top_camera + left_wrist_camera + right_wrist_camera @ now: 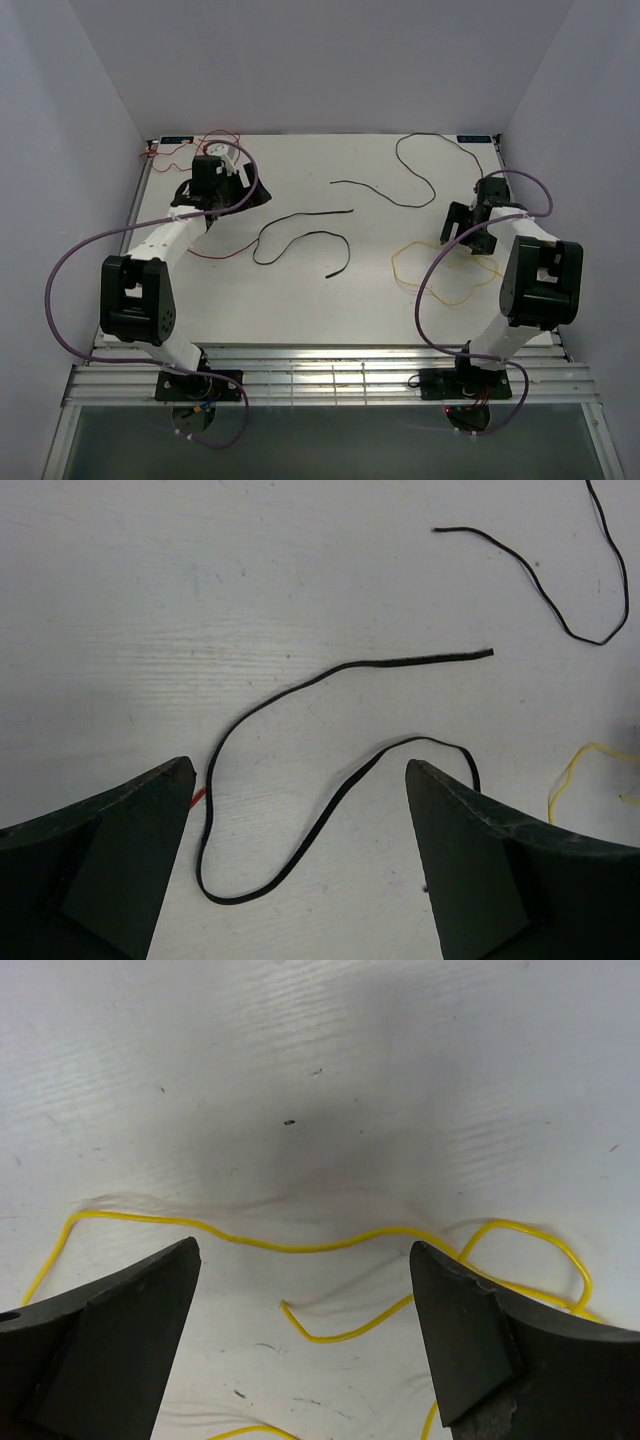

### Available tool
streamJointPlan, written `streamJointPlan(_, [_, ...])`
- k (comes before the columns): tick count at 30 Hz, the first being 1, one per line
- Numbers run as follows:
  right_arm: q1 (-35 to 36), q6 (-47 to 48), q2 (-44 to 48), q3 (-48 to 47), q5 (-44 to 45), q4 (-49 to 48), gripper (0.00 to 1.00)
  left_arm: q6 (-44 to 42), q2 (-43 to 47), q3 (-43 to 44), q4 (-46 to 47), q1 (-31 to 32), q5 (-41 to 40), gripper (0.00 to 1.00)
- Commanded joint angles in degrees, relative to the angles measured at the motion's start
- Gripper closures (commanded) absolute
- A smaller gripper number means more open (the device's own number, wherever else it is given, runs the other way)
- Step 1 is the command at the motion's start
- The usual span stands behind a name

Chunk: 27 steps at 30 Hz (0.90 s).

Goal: Untangle the cables

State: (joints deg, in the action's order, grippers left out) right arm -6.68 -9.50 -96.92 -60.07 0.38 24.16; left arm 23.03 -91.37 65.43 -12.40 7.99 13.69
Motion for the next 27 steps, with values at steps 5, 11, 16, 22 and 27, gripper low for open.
streamJointPlan(5, [9.35,6.85,9.2,-10.31,3.04,-1.93,0.1,2.8,8.39,-3.28,-2.89,3.61,-2.87,0.02])
streamJointPlan(11, [18.89,10.47,10.53,-11.3,0.23,-2.37,0.1,4.13,11.74,-8.37,-8.33,4.23,-3.86,0.02])
streamJointPlan(16, [20.74,9.94,12.11,-9.1,-2.66,-2.72,0.1,6.77,13.94,-14.0,-8.69,7.91,-4.99,0.02])
streamJointPlan(22, [20.83,7.74,14.39,-6.64,-4.34,-2.89,0.1,10.53,7.9,-16.83,-5.62,9.59,-16.05,0.04])
streamJointPlan(27, [20.92,7.39,17.37,-5.76,-4.6,-3.24,0.1,16.6,3.05,-14.81,-5.52,9.68,-22.38,0.39])
